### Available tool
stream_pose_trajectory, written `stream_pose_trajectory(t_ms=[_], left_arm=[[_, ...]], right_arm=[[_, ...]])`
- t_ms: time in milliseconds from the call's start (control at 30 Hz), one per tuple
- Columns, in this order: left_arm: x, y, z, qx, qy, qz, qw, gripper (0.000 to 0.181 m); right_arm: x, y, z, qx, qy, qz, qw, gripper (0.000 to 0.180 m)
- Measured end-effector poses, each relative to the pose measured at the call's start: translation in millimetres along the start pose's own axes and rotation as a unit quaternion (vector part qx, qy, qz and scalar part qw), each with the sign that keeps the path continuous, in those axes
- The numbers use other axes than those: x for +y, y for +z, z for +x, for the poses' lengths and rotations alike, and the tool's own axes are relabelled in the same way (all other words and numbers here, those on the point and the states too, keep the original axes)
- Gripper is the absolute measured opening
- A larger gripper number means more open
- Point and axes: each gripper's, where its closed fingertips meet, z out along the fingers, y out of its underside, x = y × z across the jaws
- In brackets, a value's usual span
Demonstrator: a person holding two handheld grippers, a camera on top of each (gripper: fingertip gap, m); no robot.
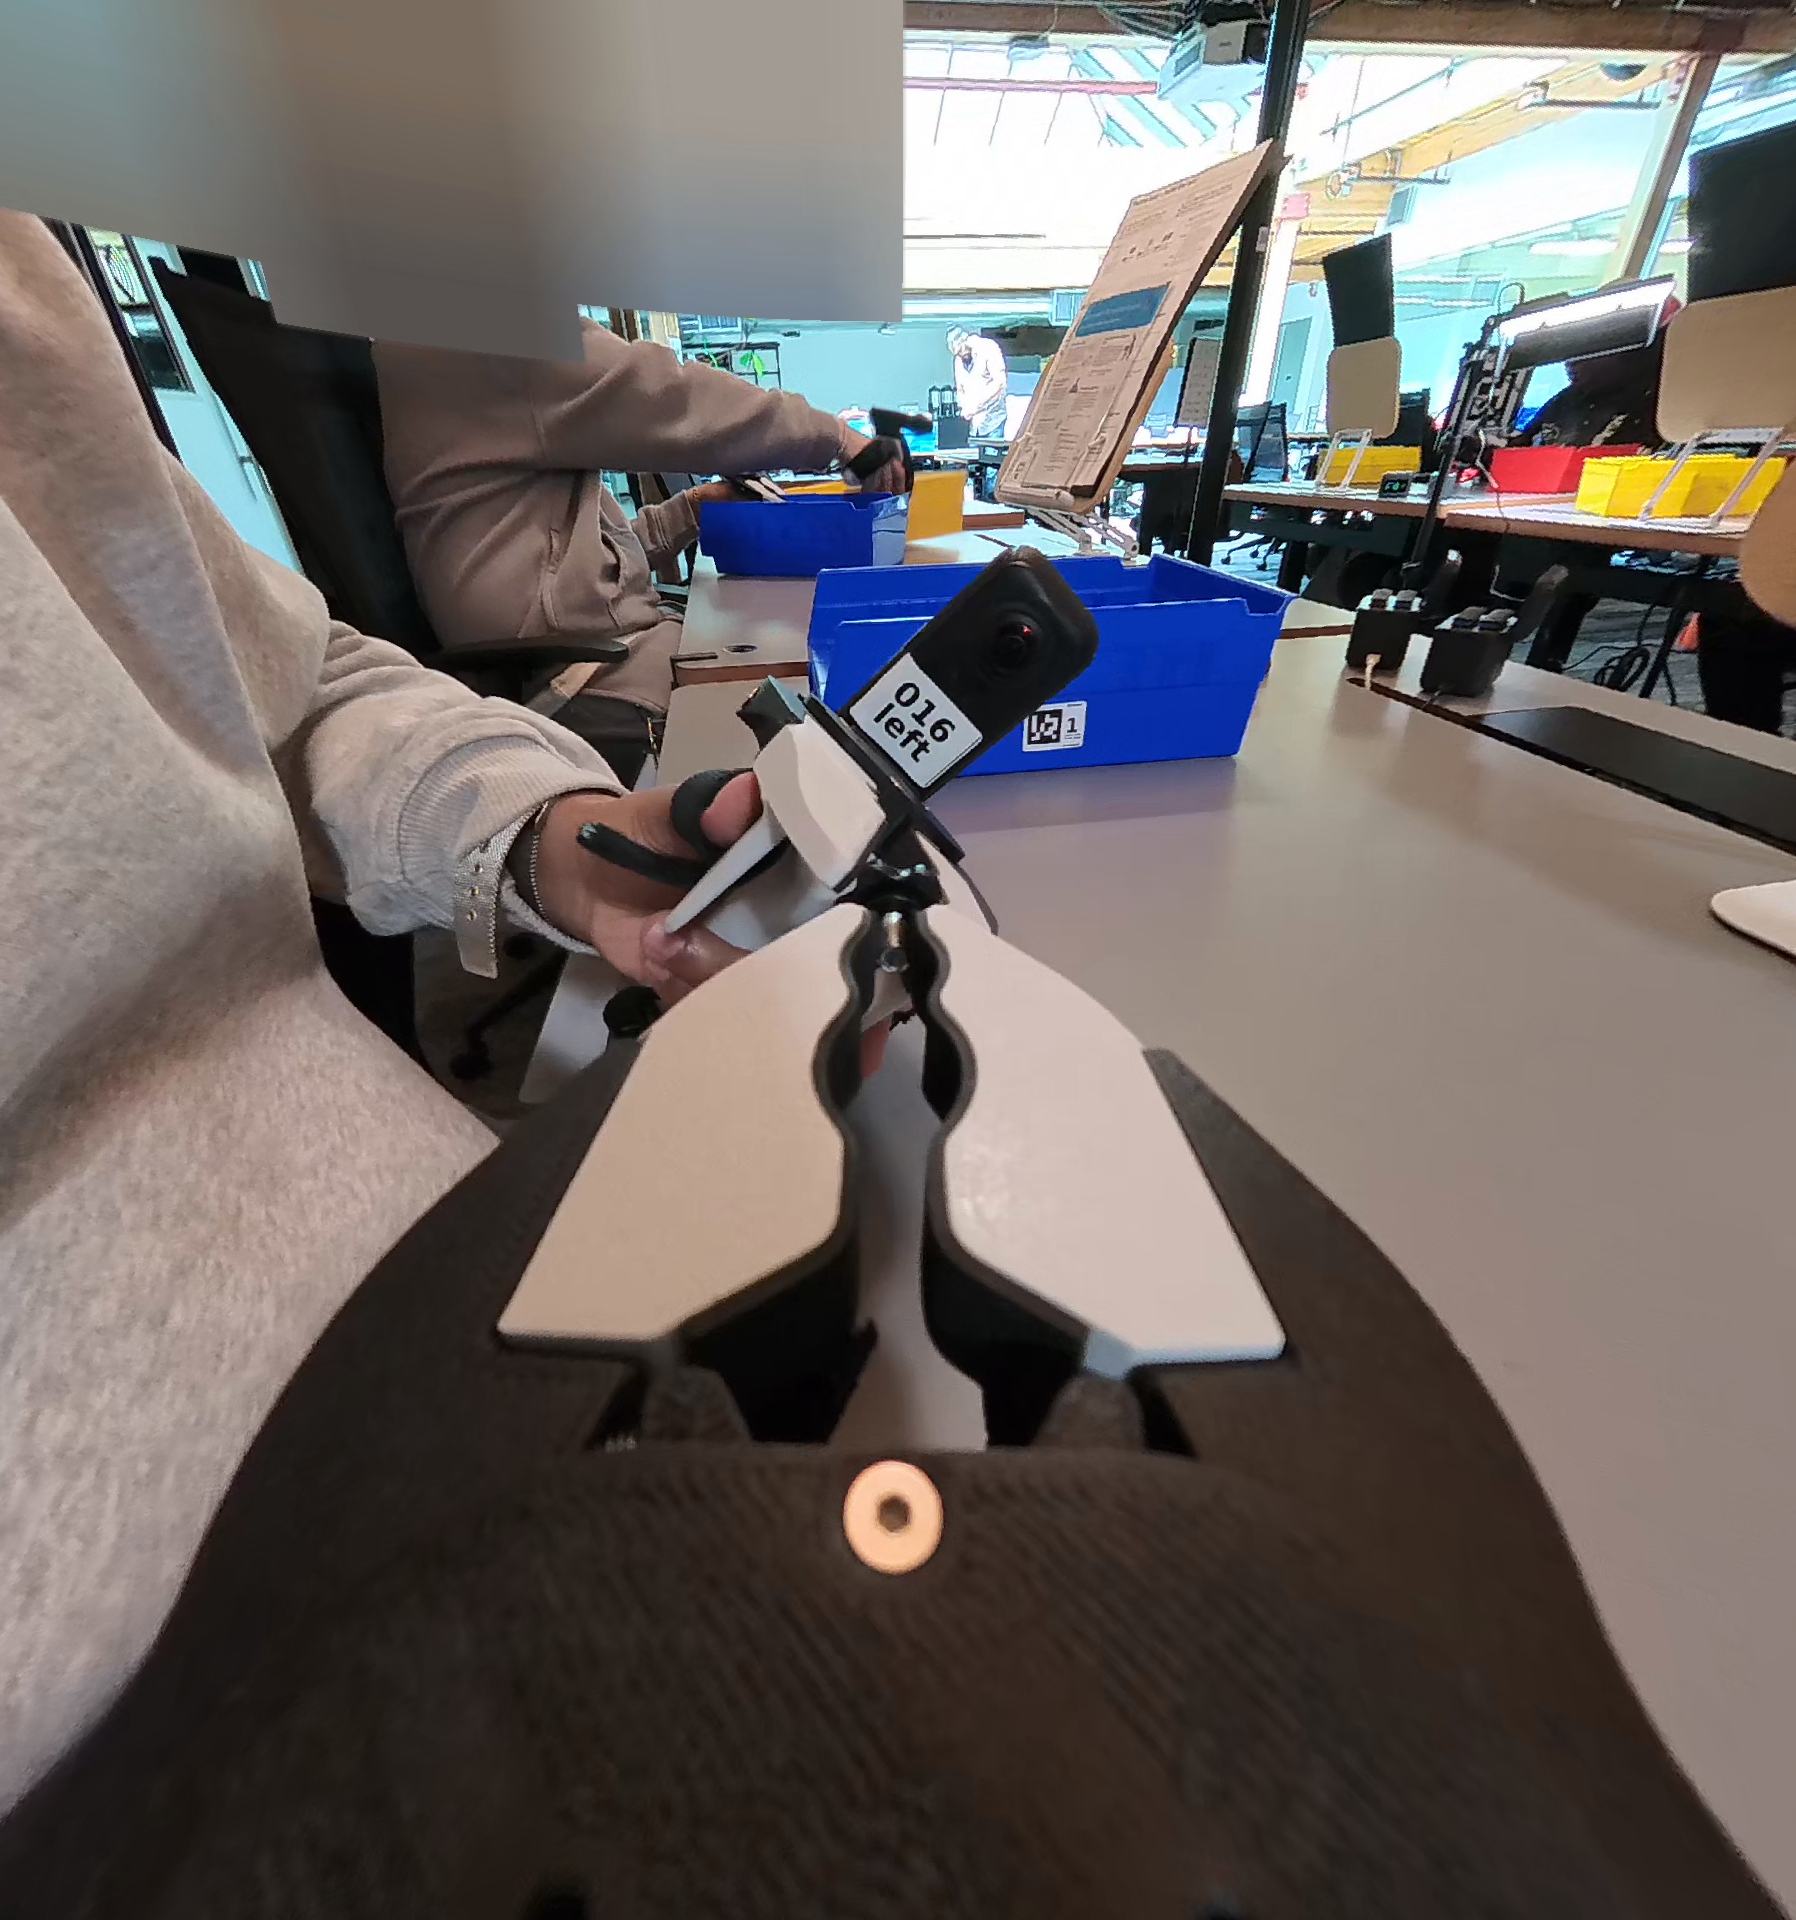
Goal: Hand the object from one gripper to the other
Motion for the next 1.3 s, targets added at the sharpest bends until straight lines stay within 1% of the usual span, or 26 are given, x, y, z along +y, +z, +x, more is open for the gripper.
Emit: stream_pose_trajectory(t_ms=[133, 267, 367, 533, 633, 767, 867, 1033, 1200, 1300], left_arm=[[-0.2, 0.0, -0.4, -0.009, 0.013, -0.003, 1.0, 0.023], [-1.7, -1.1, -2.7, -0.029, 0.036, -0.002, 0.999, 0.022], [-3.6, -2.4, -4.0, -0.036, 0.04, 0.003, 0.999, 0.022], [-3.5, -2.3, -3.1, -0.023, 0.021, 0.005, 0.999, 0.022], [1.5, 0.4, -1.5, -0.012, 0.008, -0.009, 1.0, 0.022], [8.6, 3.3, -0.9, -0.005, -0.008, -0.03, 0.999, 0.022], [8.1, 2.9, 0.0, 0.006, -0.025, -0.026, 0.999, 0.022], [11.7, 4.7, 1.6, 0.017, -0.036, -0.035, 0.999, 0.022], [11.3, 5.6, 3.2, 0.022, -0.033, -0.032, 0.999, 0.022], [9.2, 5.0, 0.3, 0.011, -0.028, -0.023, 0.999, 0.024]], right_arm=[[0.2, -0.1, -0.1, -0.002, 0.003, -0.001, 1.0, 0.007], [-5.1, -1.8, 5.0, 0.011, 0.014, 0.018, 1.0, 0.026], [-7.1, -3.8, 11.0, 0.03, 0.005, 0.023, 0.999, 0.035], [0.1, 0.7, 9.9, 0.055, -0.075, -0.021, 0.995, 0.053], [6.1, 4.9, 3.2, 0.049, -0.113, -0.046, 0.991, 0.052], [12.4, 7.2, -3.7, 0.039, -0.158, -0.07, 0.984, 0.042], [14.7, 8.1, -6.7, 0.035, -0.178, -0.08, 0.98, 0.035], [15.1, 8.0, -5.9, 0.039, -0.183, -0.081, 0.979, 0.023], [13.8, 7.4, -5.9, 0.037, -0.174, -0.079, 0.981, 0.023], [15.2, 6.9, -3.5, 0.041, -0.168, -0.084, 0.981, 0.023]])
